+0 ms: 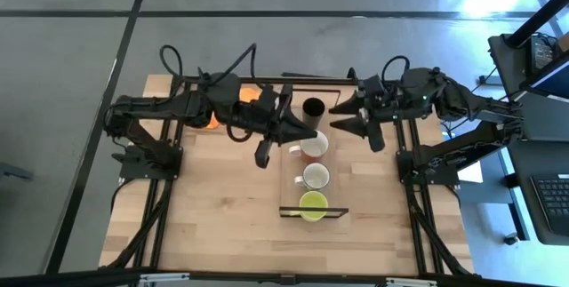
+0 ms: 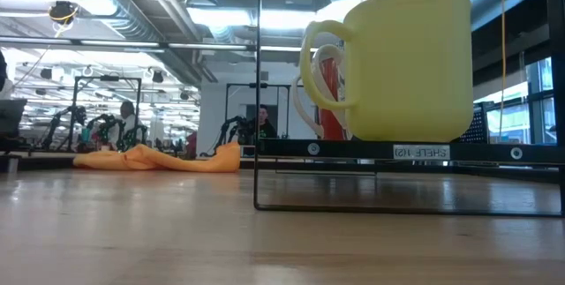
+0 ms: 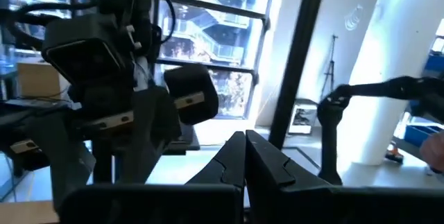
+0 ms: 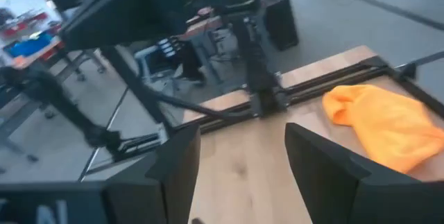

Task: Stack small to large cups/mugs on shelf
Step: Return to Home Position

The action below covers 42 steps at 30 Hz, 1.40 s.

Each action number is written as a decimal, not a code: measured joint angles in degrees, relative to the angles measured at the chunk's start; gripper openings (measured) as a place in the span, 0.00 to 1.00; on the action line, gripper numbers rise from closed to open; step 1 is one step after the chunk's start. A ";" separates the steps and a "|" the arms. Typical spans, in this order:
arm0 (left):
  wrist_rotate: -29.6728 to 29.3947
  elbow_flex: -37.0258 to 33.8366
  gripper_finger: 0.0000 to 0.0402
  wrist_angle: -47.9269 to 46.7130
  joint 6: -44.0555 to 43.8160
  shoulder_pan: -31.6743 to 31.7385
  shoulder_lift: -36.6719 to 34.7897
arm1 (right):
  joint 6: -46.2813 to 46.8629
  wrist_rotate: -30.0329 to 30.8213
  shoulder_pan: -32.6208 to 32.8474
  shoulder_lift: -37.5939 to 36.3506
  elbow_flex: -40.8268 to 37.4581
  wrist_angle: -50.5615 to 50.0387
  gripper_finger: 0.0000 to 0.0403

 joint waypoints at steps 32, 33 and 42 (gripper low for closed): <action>-9.26 -55.69 0.00 34.08 -3.83 -1.05 -38.61 | 5.26 10.57 8.67 -36.15 -37.02 18.61 0.53; -10.09 -57.23 0.00 34.15 -3.67 -1.03 -40.50 | 4.67 10.81 8.67 -37.27 -38.00 18.97 0.53; -13.00 -68.71 0.00 35.39 -3.29 -1.03 -55.09 | 1.36 10.88 8.65 -48.02 -45.73 23.65 0.53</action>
